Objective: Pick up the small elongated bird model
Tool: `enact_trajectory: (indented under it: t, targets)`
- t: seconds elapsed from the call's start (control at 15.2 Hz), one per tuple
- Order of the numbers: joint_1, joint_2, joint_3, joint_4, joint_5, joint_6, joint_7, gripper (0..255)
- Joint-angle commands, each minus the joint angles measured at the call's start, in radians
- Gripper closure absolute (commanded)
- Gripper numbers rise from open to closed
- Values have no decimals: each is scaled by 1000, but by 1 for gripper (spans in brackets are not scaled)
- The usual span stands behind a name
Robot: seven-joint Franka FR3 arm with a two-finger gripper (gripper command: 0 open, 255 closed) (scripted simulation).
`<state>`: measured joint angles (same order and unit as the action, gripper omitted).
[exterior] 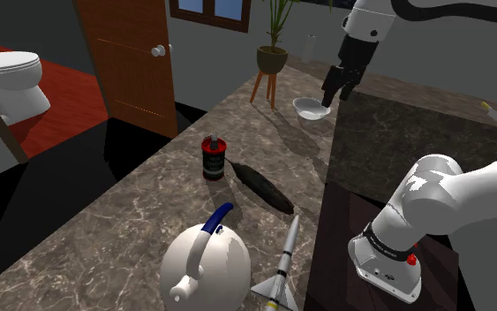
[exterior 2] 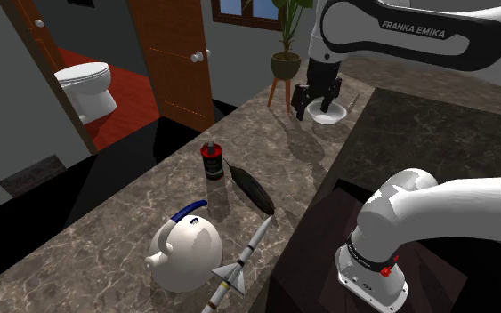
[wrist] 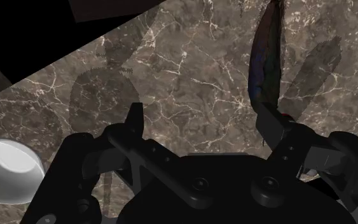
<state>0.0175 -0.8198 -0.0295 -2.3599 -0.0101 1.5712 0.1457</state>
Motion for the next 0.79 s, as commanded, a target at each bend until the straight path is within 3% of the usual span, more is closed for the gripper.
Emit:
enact_trajectory:
  t: [0.0,0.73]
  targets:
    - [0,0,0,0,0,0,0,0]
    - [76,192,88,-166,79,356,39,0]
